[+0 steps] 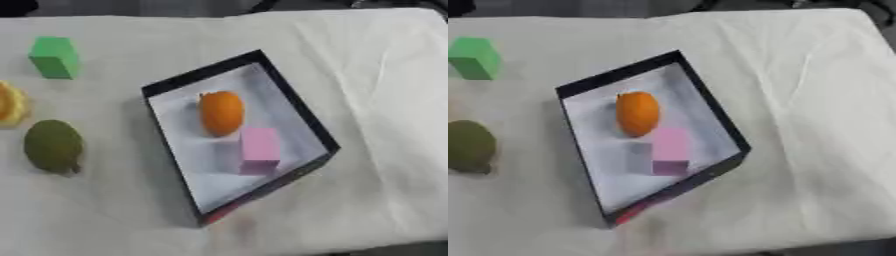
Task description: Pick up objects on the table and place them in the box.
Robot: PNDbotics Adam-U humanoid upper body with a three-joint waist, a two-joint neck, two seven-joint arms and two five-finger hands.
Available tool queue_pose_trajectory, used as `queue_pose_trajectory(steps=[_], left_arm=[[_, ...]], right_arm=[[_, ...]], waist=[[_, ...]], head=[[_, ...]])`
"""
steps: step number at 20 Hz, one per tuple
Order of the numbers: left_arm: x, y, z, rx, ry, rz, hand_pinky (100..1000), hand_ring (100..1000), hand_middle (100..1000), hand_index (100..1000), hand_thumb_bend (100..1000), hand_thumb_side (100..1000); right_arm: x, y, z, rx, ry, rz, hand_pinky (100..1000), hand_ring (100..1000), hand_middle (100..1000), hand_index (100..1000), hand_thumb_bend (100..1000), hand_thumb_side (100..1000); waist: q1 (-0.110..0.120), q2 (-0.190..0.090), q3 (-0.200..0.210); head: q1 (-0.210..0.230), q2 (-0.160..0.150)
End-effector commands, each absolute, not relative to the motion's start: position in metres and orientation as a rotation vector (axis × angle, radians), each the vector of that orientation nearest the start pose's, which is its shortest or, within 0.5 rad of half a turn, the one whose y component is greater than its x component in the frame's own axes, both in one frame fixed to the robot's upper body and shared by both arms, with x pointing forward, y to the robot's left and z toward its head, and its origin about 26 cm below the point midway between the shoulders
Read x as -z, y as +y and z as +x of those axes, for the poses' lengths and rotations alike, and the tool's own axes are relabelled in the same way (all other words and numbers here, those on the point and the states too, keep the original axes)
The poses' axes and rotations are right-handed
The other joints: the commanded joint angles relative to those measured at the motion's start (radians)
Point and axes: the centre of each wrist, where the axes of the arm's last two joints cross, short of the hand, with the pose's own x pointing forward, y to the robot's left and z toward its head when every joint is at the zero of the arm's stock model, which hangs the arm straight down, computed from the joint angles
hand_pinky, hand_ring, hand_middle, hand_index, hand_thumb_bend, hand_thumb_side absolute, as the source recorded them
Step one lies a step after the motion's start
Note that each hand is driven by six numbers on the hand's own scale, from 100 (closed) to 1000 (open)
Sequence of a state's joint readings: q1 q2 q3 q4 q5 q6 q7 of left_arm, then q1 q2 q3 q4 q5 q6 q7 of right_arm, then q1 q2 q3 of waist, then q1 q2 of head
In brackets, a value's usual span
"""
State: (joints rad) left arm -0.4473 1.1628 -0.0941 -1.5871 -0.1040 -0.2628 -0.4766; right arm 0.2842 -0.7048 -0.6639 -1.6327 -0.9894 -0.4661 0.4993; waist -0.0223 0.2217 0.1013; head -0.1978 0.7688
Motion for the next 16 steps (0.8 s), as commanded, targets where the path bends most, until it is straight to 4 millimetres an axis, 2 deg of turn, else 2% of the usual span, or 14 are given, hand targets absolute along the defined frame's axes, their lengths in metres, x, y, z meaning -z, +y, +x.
queue_pose_trajectory(steps=[1,8,12,16], left_arm=[[-0.308,0.414,0.331,1.662,-1.490,0.710,838,859,794,854,573,247],[-0.292,0.393,0.351,1.814,-1.409,0.558,840,864,784,838,523,103],[-0.281,0.382,0.366,1.885,-1.343,0.463,841,844,788,838,504,100],[-0.275,0.368,0.380,1.936,-1.310,0.386,840,846,789,837,513,142]], right_arm=[[-0.162,-0.555,0.160,-0.094,-2.283,-0.195,828,896,821,836,100,589],[-0.163,-0.557,0.164,-0.088,-2.277,-0.177,827,898,821,838,100,593],[-0.164,-0.558,0.166,-0.086,-2.274,-0.171,827,896,818,837,100,592],[-0.164,-0.560,0.168,-0.087,-2.271,-0.187,827,898,819,838,100,584]], waist=[[0.013,-0.017,-0.003],[0.013,-0.024,-0.011],[0.013,-0.026,-0.016],[0.014,-0.026,-0.021]], head=[[0.018,0.001],[0.034,0.001],[0.039,0.001],[0.047,0.001]])
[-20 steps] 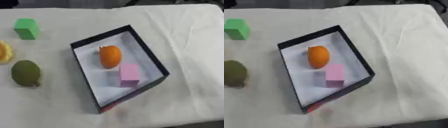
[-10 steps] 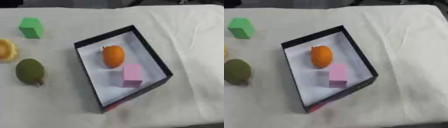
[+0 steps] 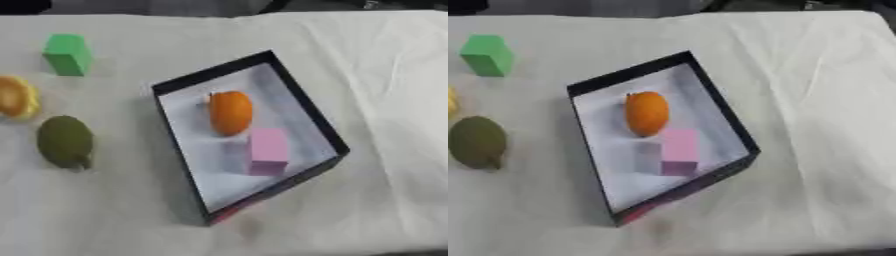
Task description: Pick up objects on the table and place them in the box.
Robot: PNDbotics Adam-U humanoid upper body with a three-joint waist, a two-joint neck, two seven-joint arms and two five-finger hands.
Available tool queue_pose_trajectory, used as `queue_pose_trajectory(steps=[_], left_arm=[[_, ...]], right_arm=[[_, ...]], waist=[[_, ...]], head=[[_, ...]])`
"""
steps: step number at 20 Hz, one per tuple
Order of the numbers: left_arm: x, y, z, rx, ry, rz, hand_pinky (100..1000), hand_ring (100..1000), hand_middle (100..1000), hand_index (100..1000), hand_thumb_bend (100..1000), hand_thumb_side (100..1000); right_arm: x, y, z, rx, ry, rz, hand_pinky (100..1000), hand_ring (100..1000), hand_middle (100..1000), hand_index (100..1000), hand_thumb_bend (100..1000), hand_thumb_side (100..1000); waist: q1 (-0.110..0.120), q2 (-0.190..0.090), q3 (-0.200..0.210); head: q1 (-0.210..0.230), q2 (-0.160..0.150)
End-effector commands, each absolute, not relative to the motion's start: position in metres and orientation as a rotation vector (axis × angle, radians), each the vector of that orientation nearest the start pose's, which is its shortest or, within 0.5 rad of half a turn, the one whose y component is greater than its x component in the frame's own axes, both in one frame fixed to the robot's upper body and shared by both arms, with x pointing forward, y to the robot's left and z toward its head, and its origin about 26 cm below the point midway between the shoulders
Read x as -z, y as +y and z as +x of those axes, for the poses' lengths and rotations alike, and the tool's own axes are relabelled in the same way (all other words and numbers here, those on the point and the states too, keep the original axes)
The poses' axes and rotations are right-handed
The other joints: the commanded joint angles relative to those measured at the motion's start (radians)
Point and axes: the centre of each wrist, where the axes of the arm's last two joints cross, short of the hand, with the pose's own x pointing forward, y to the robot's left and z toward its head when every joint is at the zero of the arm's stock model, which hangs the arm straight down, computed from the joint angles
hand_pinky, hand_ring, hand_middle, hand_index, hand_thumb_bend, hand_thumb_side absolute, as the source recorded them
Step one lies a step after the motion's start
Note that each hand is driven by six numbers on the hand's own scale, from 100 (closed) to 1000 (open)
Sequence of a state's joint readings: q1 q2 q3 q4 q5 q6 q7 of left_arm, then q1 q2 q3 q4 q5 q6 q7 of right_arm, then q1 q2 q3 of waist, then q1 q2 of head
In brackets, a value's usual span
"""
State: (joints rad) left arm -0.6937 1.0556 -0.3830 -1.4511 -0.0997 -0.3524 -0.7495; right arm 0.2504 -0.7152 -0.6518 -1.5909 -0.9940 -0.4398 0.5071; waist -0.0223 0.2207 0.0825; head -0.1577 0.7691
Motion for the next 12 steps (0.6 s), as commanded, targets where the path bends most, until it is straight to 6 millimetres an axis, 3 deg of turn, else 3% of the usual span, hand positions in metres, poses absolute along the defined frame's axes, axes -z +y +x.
queue_pose_trajectory(steps=[1,6,7,12], left_arm=[[-0.273,0.365,0.383,1.950,-1.298,0.373,841,847,790,837,523,146],[-0.267,0.358,0.394,2.009,-1.247,0.363,845,852,792,836,570,169],[-0.267,0.356,0.395,2.024,-1.240,0.374,854,858,799,836,622,177],[-0.260,0.350,0.404,2.061,-1.225,0.390,852,859,799,835,630,200]], right_arm=[[-0.165,-0.560,0.169,-0.092,-2.272,-0.197,827,899,819,838,100,583],[-0.168,-0.557,0.177,-0.088,-2.276,-0.214,827,896,815,835,100,585],[-0.167,-0.556,0.178,-0.085,-2.272,-0.213,826,895,812,829,100,585],[-0.163,-0.555,0.179,-0.082,-2.252,-0.212,826,895,811,826,100,585]], waist=[[0.014,-0.025,-0.004],[0.017,-0.024,-0.006],[0.017,-0.024,-0.006],[0.016,-0.024,-0.005]], head=[[0.008,0.001],[0.014,0.001],[0.016,0.001],[0.017,0.001]])
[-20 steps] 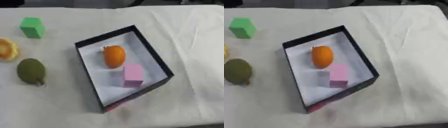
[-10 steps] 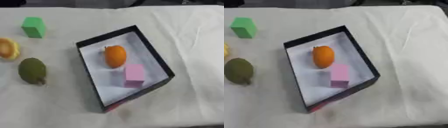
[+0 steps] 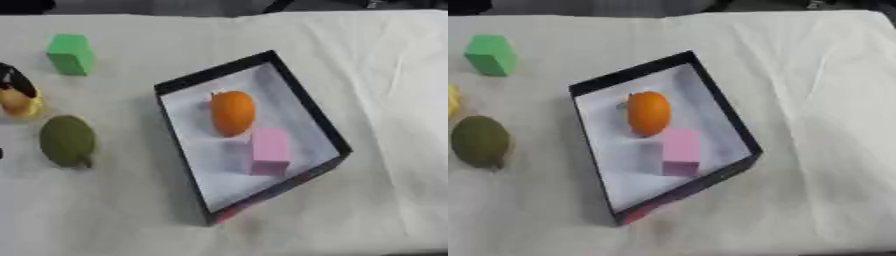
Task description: Pick up objects on the table and place them in the box.
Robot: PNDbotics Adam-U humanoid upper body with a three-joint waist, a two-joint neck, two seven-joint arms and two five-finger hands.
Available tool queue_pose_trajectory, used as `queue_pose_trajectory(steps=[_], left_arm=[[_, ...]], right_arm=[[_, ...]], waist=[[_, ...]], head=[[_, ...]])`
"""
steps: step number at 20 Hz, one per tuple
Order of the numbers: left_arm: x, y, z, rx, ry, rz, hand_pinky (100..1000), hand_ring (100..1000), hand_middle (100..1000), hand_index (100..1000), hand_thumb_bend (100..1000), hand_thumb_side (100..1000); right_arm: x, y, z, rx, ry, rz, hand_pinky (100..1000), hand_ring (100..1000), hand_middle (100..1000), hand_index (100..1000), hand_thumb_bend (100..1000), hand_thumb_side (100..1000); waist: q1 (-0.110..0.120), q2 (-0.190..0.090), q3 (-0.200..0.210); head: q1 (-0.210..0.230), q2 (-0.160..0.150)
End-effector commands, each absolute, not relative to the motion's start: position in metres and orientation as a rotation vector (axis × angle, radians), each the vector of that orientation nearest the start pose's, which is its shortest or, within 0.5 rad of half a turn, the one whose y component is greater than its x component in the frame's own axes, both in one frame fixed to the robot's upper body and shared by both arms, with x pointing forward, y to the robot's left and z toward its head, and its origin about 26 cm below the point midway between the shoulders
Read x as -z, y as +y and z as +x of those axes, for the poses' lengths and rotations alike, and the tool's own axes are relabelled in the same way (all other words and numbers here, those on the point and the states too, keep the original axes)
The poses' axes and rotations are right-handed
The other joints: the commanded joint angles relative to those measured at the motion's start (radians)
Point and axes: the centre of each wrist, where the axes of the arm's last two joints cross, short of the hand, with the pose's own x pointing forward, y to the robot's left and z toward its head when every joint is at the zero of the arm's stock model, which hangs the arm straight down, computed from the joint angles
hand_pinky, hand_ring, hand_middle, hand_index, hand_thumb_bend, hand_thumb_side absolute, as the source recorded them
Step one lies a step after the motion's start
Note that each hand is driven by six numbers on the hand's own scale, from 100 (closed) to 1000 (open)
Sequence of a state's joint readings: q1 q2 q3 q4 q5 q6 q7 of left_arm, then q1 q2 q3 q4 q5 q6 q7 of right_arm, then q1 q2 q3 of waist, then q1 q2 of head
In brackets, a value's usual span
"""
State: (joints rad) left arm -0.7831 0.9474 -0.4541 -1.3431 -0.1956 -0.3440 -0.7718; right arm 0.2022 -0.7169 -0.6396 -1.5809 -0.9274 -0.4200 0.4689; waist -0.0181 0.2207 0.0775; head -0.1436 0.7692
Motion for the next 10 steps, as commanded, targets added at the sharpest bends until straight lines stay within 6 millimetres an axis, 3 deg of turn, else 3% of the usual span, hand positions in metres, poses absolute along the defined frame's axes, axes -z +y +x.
queue_pose_trajectory(steps=[1,10], left_arm=[[-0.256,0.346,0.407,2.067,-1.225,0.371,847,860,799,834,593,235],[-0.228,0.322,0.431,2.076,-1.179,0.233,838,857,801,833,539,289]], right_arm=[[-0.162,-0.555,0.179,-0.079,-2.245,-0.208,825,893,807,823,100,589],[-0.150,-0.556,0.178,-0.050,-2.200,-0.197,824,889,804,819,100,600]], waist=[[0.011,-0.024,-0.002],[0.012,-0.024,-0.009]], head=[[0.004,0.001],[0.014,0.001]])
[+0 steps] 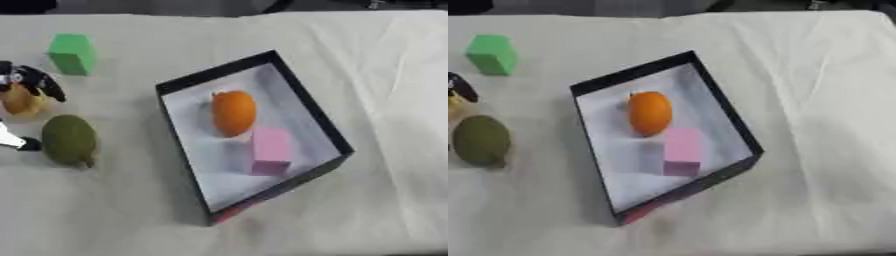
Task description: Pick up objects on the table and place them in the box.
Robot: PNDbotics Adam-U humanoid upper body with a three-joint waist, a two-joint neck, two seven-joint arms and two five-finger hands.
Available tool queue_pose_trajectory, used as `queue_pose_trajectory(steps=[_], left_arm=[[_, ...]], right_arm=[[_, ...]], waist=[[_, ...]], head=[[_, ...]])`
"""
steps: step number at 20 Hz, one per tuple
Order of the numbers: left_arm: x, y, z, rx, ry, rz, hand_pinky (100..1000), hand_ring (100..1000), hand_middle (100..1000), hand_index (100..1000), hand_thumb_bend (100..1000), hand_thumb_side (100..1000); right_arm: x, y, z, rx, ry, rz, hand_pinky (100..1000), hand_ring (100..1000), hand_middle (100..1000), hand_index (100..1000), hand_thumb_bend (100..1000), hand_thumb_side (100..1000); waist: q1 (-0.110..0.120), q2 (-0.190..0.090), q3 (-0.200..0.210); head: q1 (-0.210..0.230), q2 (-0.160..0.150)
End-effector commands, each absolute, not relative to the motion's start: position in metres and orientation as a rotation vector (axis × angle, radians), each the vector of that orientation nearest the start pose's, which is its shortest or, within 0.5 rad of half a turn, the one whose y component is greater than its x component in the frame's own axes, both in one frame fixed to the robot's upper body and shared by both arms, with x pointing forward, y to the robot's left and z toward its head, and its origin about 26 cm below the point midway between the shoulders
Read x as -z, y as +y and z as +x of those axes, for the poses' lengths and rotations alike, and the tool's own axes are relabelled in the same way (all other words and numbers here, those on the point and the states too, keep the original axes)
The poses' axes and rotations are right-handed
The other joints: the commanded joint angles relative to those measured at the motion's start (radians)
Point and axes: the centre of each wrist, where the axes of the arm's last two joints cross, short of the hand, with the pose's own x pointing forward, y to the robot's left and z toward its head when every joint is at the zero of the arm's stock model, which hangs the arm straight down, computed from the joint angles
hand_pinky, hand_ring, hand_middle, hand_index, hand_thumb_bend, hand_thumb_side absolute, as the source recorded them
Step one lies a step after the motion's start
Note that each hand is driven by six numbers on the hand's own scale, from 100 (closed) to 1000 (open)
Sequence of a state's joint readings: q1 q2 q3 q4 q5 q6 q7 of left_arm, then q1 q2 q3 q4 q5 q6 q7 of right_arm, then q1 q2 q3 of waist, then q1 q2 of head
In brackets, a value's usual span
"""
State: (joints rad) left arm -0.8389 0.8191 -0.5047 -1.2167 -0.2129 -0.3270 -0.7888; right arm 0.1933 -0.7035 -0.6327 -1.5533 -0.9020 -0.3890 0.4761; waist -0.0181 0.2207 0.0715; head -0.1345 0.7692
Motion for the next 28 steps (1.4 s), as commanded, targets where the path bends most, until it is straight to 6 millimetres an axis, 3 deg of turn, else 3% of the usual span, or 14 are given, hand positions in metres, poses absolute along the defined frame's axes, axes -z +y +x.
queue_pose_trajectory(steps=[1,8,10,11,15,20,28], left_arm=[[-0.224,0.320,0.433,2.079,-1.173,0.226,836,856,801,833,530,285],[-0.209,0.310,0.441,2.103,-1.149,0.213,801,824,762,821,446,256],[-0.210,0.310,0.439,2.121,-1.130,0.232,787,809,741,811,386,188],[-0.212,0.311,0.438,2.129,-1.123,0.244,765,788,713,786,300,100],[-0.219,0.312,0.433,2.129,-1.123,0.276,708,729,647,717,119,100],[-0.237,0.304,0.422,2.112,-1.232,0.316,683,688,610,679,100,100],[-0.293,0.271,0.397,2.118,-1.546,0.491,669,656,601,659,255,100]], right_arm=[[-0.149,-0.556,0.179,-0.048,-2.198,-0.195,823,888,803,819,100,602],[-0.147,-0.556,0.182,-0.041,-2.192,-0.181,823,886,800,819,100,606],[-0.146,-0.556,0.181,-0.037,-2.191,-0.182,823,885,798,819,100,607],[-0.146,-0.556,0.181,-0.035,-2.191,-0.182,823,884,798,819,100,609],[-0.144,-0.556,0.180,-0.029,-2.187,-0.182,822,883,797,818,100,609],[-0.149,-0.555,0.182,-0.037,-2.195,-0.168,823,881,795,819,100,604],[-0.155,-0.557,0.180,-0.045,-2.196,-0.170,824,881,796,820,100,602]], waist=[[0.012,-0.023,-0.004],[0.010,-0.017,-0.011],[0.011,-0.016,-0.011],[0.012,-0.015,-0.011],[0.013,-0.017,-0.011],[0.015,-0.023,-0.012],[0.024,-0.044,-0.009]], head=[[0.005,0.001],[0.011,0.001],[0.012,0.001],[0.012,0.001],[0.012,0.001],[0.011,0.001],[0.013,0.001]])
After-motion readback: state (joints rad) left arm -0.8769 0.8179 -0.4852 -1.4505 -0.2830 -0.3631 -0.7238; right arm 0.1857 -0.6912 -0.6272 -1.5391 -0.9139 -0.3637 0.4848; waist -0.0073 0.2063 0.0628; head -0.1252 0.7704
